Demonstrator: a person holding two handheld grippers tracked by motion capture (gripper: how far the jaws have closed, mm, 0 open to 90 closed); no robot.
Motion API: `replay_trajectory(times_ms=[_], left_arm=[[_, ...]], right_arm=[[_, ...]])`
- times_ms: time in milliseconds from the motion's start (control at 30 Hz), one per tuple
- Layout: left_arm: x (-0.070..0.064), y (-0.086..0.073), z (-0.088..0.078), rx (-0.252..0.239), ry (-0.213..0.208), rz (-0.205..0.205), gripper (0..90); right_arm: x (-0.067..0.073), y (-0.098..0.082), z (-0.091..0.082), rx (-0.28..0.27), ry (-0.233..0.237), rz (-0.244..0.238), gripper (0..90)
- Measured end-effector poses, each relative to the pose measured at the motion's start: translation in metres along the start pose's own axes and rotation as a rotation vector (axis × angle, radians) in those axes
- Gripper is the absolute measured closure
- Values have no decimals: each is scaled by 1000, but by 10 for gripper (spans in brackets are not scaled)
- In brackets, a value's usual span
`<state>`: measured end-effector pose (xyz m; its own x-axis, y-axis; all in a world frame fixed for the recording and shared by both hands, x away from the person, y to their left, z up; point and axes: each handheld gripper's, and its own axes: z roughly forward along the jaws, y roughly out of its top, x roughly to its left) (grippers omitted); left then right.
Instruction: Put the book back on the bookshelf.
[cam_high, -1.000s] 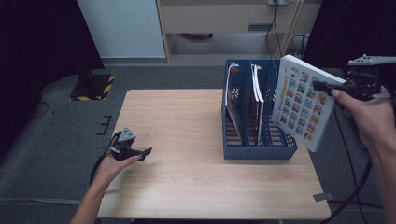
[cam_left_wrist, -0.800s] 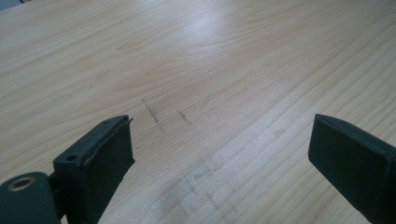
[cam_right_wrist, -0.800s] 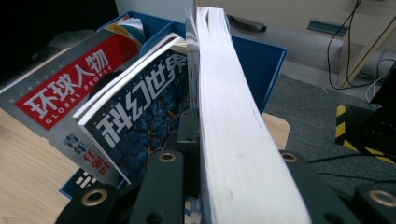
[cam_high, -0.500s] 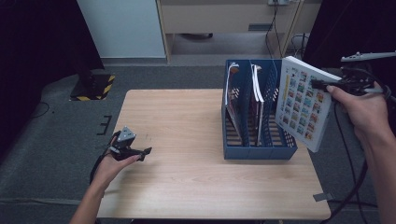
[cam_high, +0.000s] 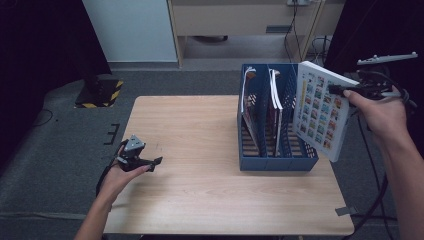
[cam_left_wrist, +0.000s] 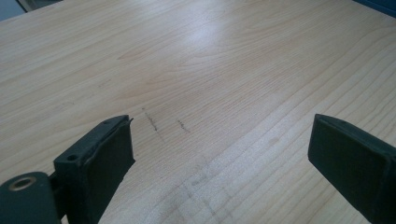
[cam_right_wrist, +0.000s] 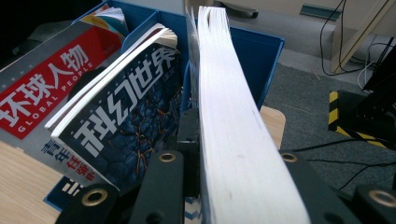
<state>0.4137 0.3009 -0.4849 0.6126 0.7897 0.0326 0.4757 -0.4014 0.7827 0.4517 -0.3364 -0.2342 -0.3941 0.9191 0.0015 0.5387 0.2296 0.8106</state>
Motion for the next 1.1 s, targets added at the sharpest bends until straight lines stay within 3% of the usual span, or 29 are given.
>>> replay_trajectory(times_ms=[433, 1100], left_arm=[[0, 0, -1, -1, -2, 2, 63], [-1, -1, -1, 2, 0, 6, 63]], right_arm=[[-1, 2, 12, 9, -18, 24, 741], [5, 8, 26, -42, -50, 67, 741]])
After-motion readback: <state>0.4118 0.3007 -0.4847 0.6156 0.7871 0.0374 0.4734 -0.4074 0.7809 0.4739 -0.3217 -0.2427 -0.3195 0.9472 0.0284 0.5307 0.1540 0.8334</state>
